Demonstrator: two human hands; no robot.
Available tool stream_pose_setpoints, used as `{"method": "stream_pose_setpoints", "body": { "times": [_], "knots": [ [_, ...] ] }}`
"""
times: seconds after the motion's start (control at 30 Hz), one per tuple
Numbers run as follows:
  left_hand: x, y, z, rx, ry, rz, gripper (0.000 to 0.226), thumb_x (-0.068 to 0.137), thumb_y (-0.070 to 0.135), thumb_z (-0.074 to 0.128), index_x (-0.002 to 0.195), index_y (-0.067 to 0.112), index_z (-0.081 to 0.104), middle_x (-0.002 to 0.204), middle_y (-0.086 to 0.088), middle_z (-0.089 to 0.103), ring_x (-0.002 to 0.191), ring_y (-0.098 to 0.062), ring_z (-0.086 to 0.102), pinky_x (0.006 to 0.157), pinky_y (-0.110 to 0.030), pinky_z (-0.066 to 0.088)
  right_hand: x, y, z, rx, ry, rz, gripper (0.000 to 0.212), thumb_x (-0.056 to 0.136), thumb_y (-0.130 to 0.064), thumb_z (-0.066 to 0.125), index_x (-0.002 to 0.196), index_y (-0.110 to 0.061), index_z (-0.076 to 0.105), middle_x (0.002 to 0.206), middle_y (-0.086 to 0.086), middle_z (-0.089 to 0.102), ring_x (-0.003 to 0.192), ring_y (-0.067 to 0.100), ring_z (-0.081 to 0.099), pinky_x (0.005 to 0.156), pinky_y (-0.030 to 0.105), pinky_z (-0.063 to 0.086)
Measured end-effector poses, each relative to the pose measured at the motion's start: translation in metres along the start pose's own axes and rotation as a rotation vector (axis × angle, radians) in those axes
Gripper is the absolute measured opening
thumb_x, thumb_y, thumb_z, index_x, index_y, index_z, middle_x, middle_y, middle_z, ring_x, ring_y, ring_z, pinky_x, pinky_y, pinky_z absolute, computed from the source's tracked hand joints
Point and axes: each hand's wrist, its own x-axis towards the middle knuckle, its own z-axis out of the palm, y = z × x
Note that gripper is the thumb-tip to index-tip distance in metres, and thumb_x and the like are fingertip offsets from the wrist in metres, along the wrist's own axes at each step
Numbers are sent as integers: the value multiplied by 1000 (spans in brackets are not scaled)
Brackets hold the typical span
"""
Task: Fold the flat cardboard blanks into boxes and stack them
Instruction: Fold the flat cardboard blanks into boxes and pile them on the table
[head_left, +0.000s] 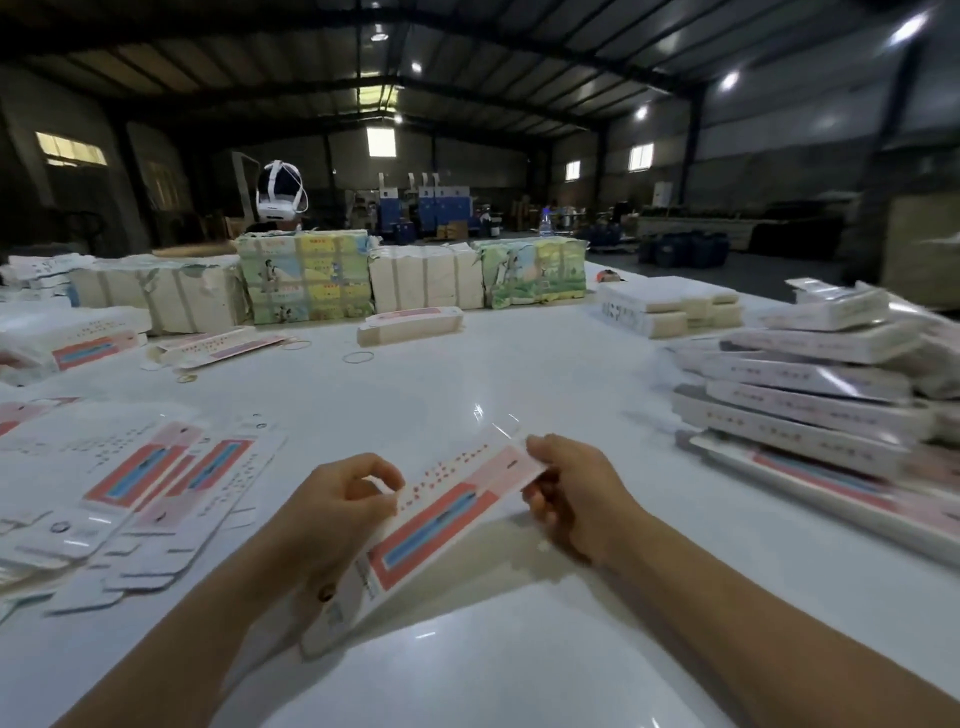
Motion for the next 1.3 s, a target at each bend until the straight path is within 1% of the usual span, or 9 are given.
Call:
{"method": "stream_pose_setpoints", "body": {
  "times": [0.1,0.2,0.3,0.57,0.7,0.83,1.07,1.2,1.3],
  "knots": [
    [-5,-5,4,392,147,168,18,95,41,49,107,33,59,105,9,67,79,-10,68,71,-28,57,-3,4,2,-119,-43,-81,28,90,-6,54,64,-10,50,54,15,57,37,20,44,36,21,27],
    [-12,0,21,710,194,295,83,74,81,35,141,30,37,131,11,49,103,-7,50,89,-30,47,-6,10,5,-168,-99,-169,26,90,-2,54,66,-9,51,59,14,64,39,21,52,35,22,36],
    [-15,7,39,840,212,326,114,55,94,29,148,29,14,135,11,38,109,-8,42,92,-27,43,-10,10,7,-162,-190,-208,17,91,-3,53,78,-8,63,70,12,70,50,22,59,41,26,45],
    [-19,13,40,599,480,657,93,59,65,67,134,15,46,107,-1,58,84,-13,51,67,-22,45,-15,6,4,243,-385,-32,20,78,-9,61,92,-8,75,89,16,72,69,22,69,52,25,55],
    [-21,13,37,735,572,721,94,50,64,78,122,8,56,95,-7,63,73,-19,59,61,-29,50,-16,11,5,-61,-198,-304,33,88,0,59,115,-17,48,88,11,73,70,23,70,52,25,54],
    [-21,12,35,795,531,649,94,48,63,81,120,8,57,92,-5,62,72,-18,57,61,-28,47,-14,13,5,-317,-52,-562,24,84,-1,64,86,-25,59,99,4,65,84,29,66,61,28,55],
    [-19,9,28,775,433,453,94,65,72,64,139,24,33,114,4,50,93,-12,50,76,-23,46,-19,6,6,-116,-320,-256,40,92,-2,42,85,-19,78,99,8,70,88,21,64,66,34,55],
    [-19,14,29,844,478,474,78,66,71,64,126,25,45,108,6,56,90,-16,56,70,-26,44,-21,7,9,2,-462,-34,18,83,-13,58,88,-10,75,89,11,68,78,21,66,63,35,55],
    [-18,18,28,846,496,442,61,68,72,61,110,29,47,102,11,61,76,-15,58,63,-26,48,-22,9,9,-105,-453,-107,15,87,-13,58,89,-12,73,85,6,67,75,21,64,63,32,52]
  ]
}}
